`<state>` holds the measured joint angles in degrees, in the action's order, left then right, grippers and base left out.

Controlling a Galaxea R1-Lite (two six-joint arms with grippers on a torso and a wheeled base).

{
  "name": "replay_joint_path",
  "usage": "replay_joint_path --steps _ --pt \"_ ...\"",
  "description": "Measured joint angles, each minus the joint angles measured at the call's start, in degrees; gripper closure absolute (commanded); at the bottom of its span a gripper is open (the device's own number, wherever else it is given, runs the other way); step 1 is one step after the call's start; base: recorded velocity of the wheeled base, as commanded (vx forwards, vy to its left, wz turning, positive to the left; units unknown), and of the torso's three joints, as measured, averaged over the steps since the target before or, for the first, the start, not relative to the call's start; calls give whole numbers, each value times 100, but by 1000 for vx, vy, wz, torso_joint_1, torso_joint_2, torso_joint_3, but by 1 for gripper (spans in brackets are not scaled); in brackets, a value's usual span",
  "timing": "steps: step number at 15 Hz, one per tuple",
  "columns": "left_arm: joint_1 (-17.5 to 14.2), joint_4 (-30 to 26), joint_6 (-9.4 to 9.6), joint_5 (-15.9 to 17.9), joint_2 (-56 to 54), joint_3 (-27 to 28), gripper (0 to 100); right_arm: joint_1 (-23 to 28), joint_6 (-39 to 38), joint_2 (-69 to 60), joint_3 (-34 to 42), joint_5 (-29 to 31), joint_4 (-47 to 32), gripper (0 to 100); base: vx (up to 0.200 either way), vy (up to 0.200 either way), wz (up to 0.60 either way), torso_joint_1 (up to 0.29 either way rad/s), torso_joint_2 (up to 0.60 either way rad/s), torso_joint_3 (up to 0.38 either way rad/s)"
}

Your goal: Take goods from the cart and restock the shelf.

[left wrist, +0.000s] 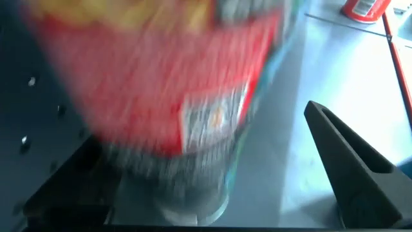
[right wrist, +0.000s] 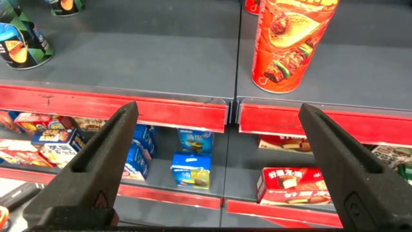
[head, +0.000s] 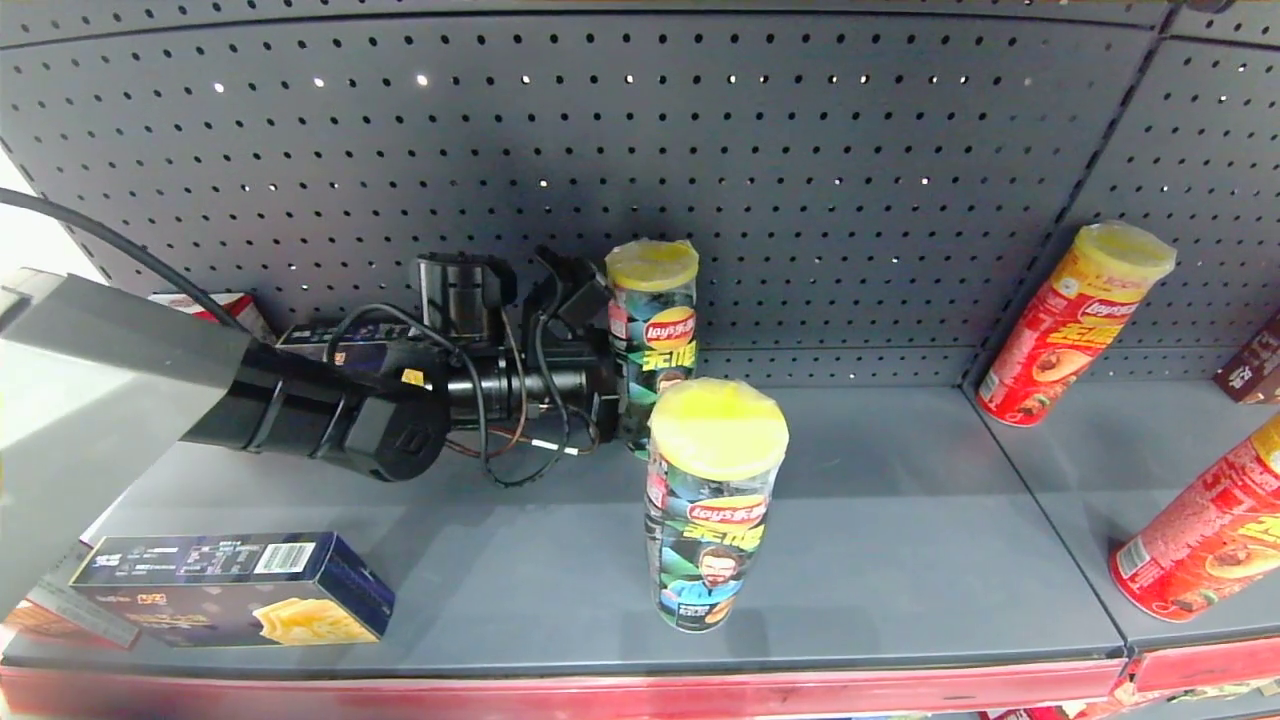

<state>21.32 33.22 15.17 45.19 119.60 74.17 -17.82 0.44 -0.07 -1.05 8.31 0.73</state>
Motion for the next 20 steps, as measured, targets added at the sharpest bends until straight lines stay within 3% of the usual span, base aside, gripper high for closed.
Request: replay_joint_path --steps 4,6,8,12,18,20 --pt "-189 50 56 -101 -413 -656 0 0 -4 0 0 -2 0 0 0 0 0 0 0 0" --pt "-233 35 185 -302 -603 -925 0 0 -1 0 0 -2 0 0 0 0 0 0 0 0" --pt "-230 13 199 -638 -792 -1117 0 0 -1 0 0 -2 0 0 0 0 0 0 0 0" --pt "-156 -5 243 -1287 -1014 -1196 0 0 -4 0 0 -5 -2 0 0 0 0 0 0 0" --pt "-121 -62 377 -1593 -1167 -1235 0 0 -12 0 0 -2 0 0 0 0 0 0 0 0" --pt "-143 -235 401 -1879 -1180 -1235 0 0 -12 0 0 -5 0 0 0 0 0 0 0 0"
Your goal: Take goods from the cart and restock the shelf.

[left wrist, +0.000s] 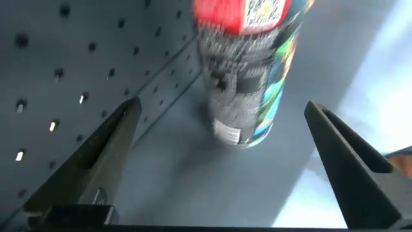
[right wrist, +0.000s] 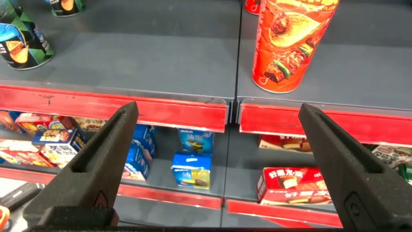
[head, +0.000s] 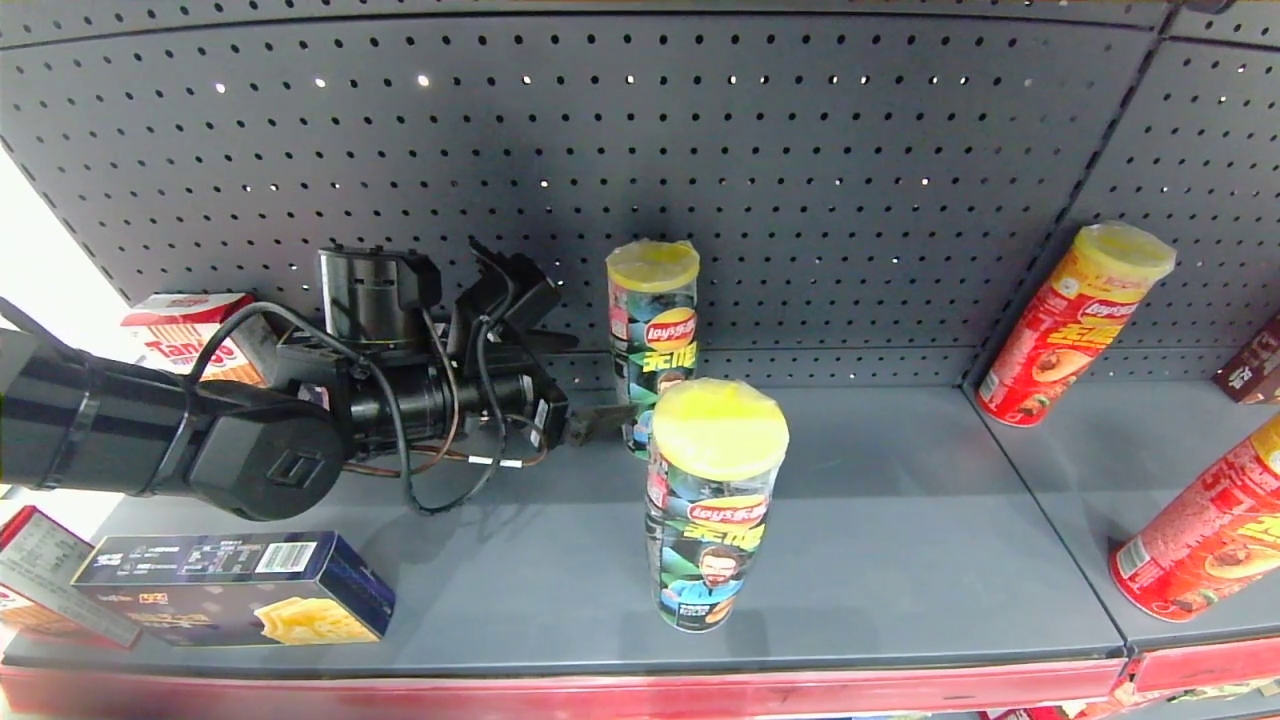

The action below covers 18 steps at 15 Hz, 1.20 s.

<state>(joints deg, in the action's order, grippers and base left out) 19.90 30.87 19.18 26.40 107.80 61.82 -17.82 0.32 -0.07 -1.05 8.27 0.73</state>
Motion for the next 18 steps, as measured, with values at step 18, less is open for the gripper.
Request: replay_joint_path --steps 18 --pt "-30 -30 33 -983 118 328 0 0 -13 0 1 0 2 0 0 0 0 0 0 0"
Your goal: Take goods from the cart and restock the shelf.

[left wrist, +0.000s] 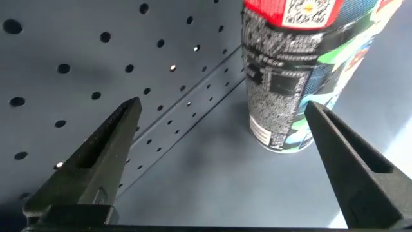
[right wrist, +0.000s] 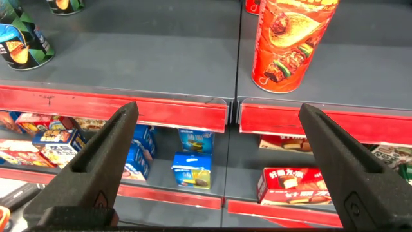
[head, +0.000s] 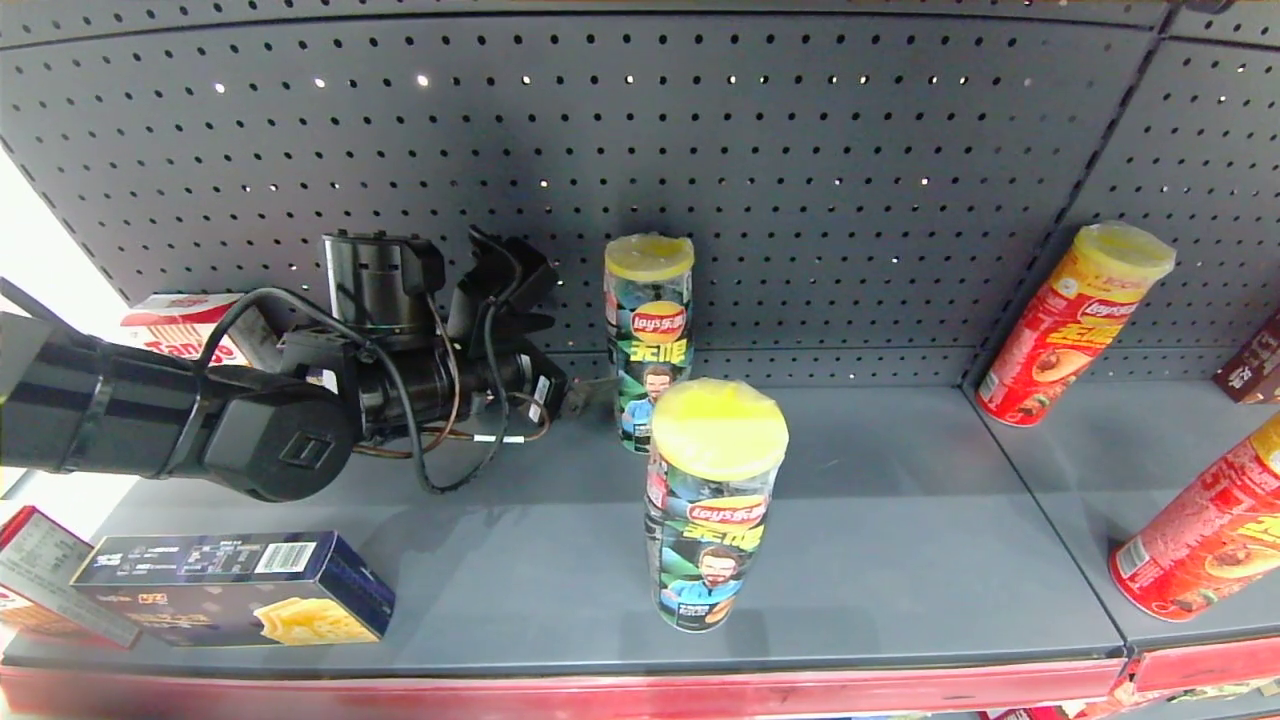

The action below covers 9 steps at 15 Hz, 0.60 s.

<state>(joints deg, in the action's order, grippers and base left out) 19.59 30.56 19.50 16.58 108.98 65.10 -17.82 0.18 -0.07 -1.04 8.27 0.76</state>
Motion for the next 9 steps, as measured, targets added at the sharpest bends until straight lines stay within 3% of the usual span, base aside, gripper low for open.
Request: replay_joint_path --steps 9 --pt "-110 9 1 -187 -22 -49 0 0 -2 0 0 2 2 0 0 0 0 0 0 0"
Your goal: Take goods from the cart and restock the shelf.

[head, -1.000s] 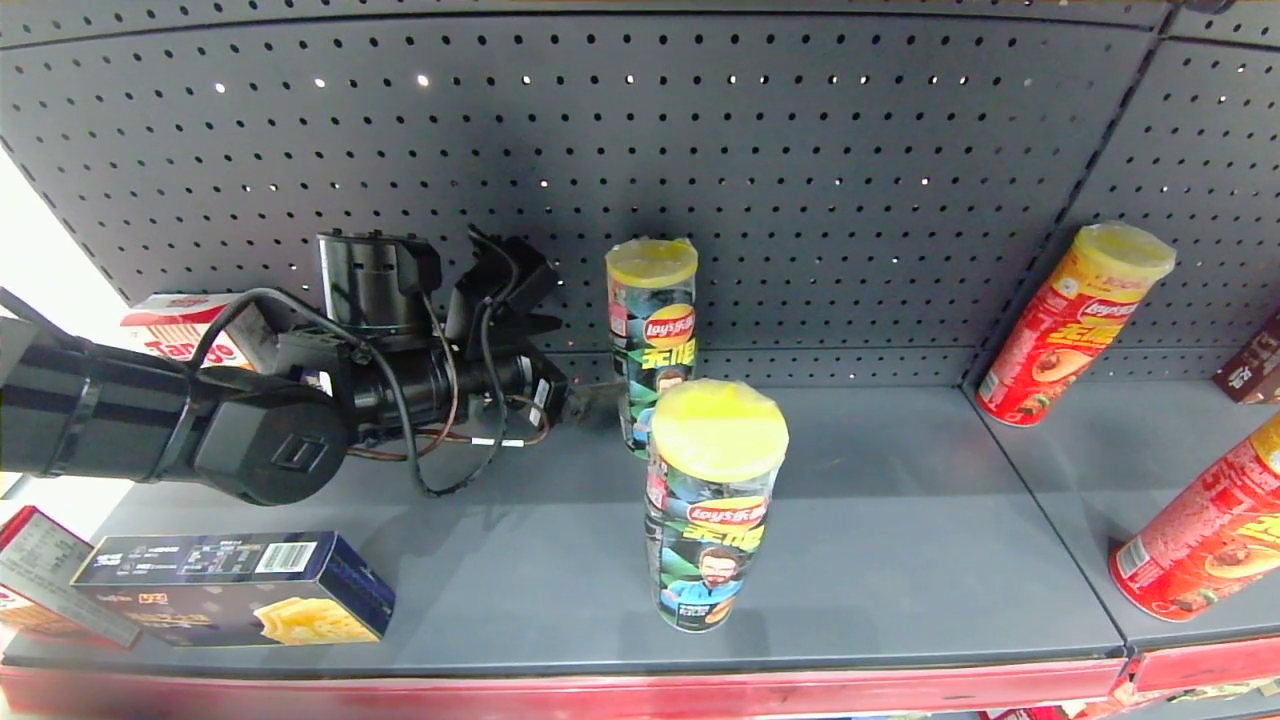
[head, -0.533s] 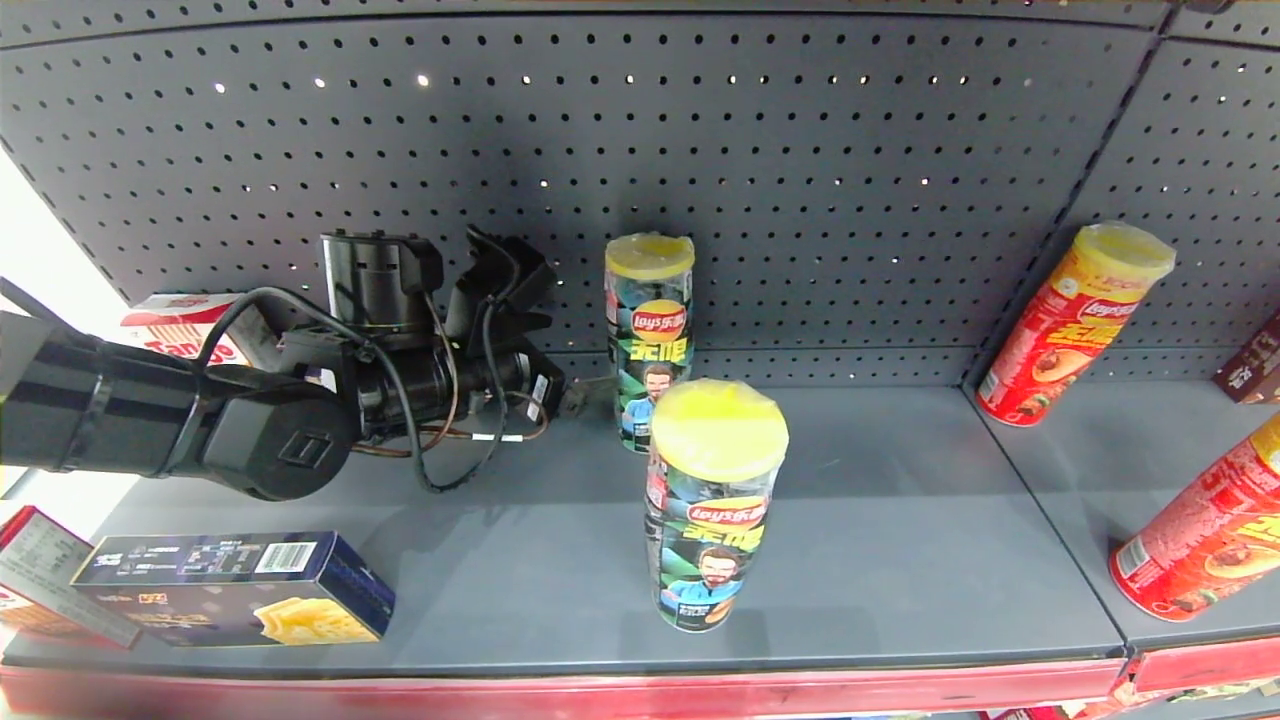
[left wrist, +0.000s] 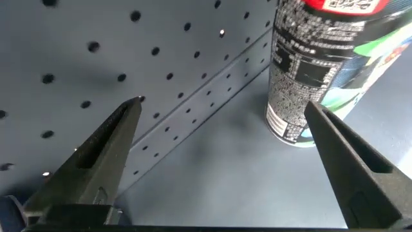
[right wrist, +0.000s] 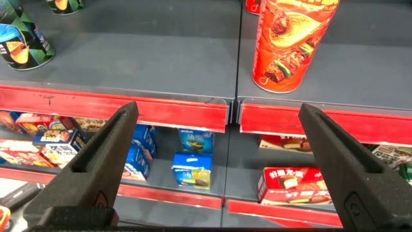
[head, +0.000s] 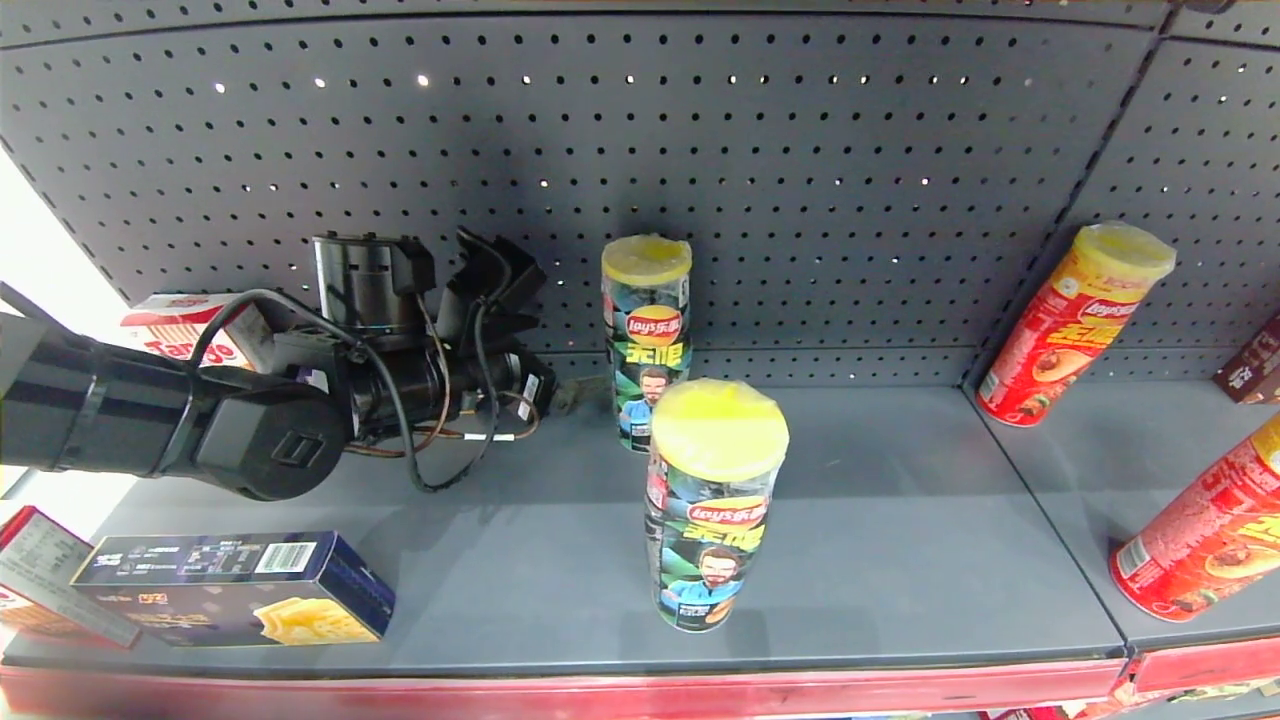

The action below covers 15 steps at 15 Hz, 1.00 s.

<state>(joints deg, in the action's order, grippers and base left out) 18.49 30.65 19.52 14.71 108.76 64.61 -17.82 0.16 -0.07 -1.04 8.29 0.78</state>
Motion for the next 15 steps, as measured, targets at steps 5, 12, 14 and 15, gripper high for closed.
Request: replay_joint_path --steps 5,12,14,15 --pt "52 6 279 -372 -50 -11 0 0 0 0 2 0 0 0 0 0 0 0 0 0" --pt "72 11 290 -714 6 44 0 0 0 0 7 2 4 0 0 0 0 0 0 0" --pt "88 9 289 -717 50 82 0 0 0 0 7 2 1 0 0 0 0 0 0 0" --pt "110 11 284 -717 90 138 0 0 0 0 7 0 1 0 0 0 0 0 0 0"
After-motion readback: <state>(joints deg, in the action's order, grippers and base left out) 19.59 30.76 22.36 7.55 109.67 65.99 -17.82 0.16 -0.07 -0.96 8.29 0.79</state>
